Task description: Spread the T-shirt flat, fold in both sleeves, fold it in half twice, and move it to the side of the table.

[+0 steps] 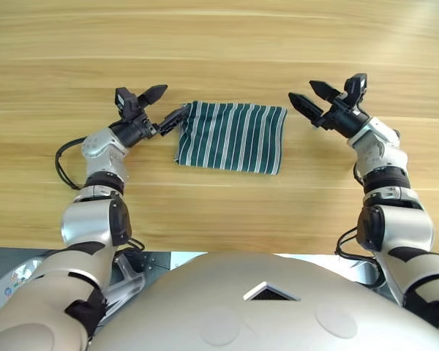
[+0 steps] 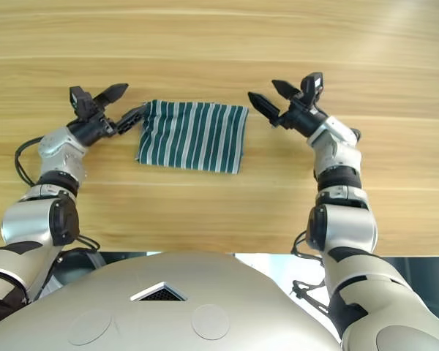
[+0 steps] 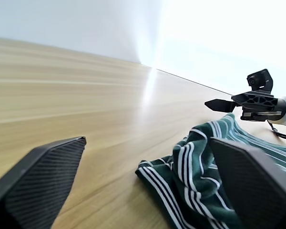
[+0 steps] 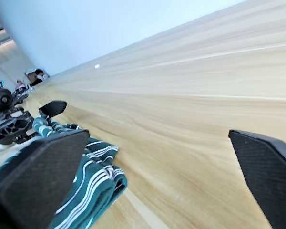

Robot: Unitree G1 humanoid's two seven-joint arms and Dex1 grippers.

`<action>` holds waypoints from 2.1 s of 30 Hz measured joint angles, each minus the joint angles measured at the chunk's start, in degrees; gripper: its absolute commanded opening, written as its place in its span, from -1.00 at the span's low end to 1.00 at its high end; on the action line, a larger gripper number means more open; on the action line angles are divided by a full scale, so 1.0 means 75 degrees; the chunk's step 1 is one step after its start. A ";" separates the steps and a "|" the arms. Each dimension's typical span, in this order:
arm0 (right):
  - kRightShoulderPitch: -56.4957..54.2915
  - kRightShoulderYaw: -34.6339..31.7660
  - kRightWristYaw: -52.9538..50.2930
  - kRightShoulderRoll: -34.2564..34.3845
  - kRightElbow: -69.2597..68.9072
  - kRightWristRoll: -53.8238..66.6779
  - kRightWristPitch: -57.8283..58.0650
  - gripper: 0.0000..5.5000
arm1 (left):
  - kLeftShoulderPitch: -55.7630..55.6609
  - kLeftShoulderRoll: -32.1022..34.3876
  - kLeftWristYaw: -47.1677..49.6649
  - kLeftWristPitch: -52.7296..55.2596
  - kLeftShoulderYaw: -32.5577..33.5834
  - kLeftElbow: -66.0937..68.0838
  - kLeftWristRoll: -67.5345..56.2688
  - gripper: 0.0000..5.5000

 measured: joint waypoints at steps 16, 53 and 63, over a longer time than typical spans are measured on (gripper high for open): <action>0.2192 0.1978 0.1514 0.0565 -0.6198 -0.0878 -0.2862 0.03 | -0.0088 -0.0104 -0.1354 0.1238 0.3523 -0.0425 -0.2797 0.23; -0.1776 0.3103 -0.8124 0.0508 0.2537 -0.5505 -0.2148 -0.98 | -0.0260 -0.0291 0.1790 0.0548 0.3775 0.0346 -0.1515 0.23; -0.0098 0.0490 -0.8984 -0.2244 0.2821 -0.4415 -0.1109 -0.98 | -0.0084 -0.0154 0.2289 0.0412 0.4027 0.0406 -0.1514 0.23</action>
